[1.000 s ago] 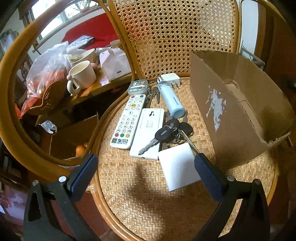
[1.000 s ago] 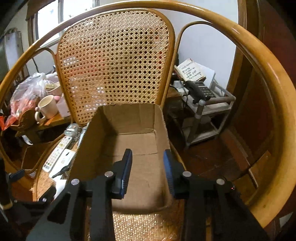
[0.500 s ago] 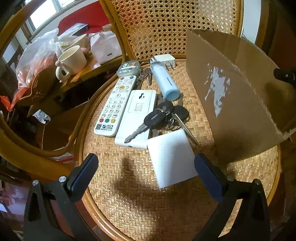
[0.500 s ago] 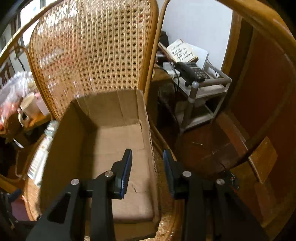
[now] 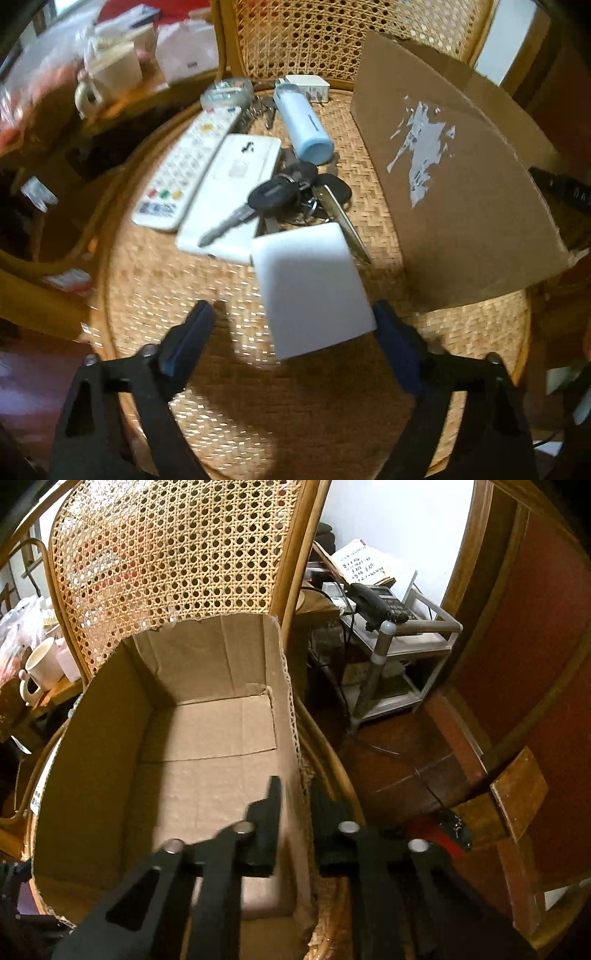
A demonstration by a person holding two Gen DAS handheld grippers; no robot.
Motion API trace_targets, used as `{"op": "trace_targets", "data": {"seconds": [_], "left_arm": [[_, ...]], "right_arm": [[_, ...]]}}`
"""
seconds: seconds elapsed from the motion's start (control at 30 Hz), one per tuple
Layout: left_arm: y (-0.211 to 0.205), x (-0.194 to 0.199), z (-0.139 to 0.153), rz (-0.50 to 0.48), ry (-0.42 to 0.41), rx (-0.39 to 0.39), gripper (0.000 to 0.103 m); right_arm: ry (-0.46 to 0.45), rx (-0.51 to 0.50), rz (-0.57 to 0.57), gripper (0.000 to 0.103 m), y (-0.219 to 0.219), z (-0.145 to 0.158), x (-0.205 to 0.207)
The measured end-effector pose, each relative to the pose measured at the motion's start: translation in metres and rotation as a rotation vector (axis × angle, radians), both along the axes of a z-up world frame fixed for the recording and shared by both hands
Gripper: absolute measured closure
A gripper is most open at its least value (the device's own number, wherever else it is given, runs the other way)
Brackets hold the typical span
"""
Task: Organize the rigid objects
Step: 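Grasp the white square box with the left tool while right holds box rim, then carry the white square box into the cardboard box and release it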
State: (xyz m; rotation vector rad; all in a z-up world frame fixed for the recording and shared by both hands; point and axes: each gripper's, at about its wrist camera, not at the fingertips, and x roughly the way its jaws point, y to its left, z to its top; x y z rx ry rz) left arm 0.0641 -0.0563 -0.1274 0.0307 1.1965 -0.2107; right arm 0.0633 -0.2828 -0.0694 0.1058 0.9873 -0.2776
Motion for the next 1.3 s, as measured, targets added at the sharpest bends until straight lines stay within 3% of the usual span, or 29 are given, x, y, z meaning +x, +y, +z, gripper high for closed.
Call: {"op": "trace_targets", "data": {"seconds": [0.03,0.13,0.53,0.83,1.3], "left_arm": [[-0.001,0.000,0.001,0.001,-0.019,0.005,0.027],[-0.007,-0.001,0.005,-0.022,-0.065,0.052,0.052],[0.008,-0.007,0.017,-0.051,-0.086,0.018,0.052],[0.022,-0.018,0.054,-0.034,-0.201,-0.030,0.052],[0.000,-0.018,0.090,-0.060,-0.343,0.038,0.052]], "right_arm": [[-0.005,0.005,0.005,0.094,0.000,0.001,0.000],[-0.011,-0.003,0.032,0.096,0.006,0.002,0.001],[-0.006,0.000,0.042,0.098,0.009,0.001,-0.003],[-0.009,-0.001,0.045,0.098,0.007,0.001,-0.005],[-0.006,0.027,0.029,0.098,0.003,0.001,-0.008]]}}
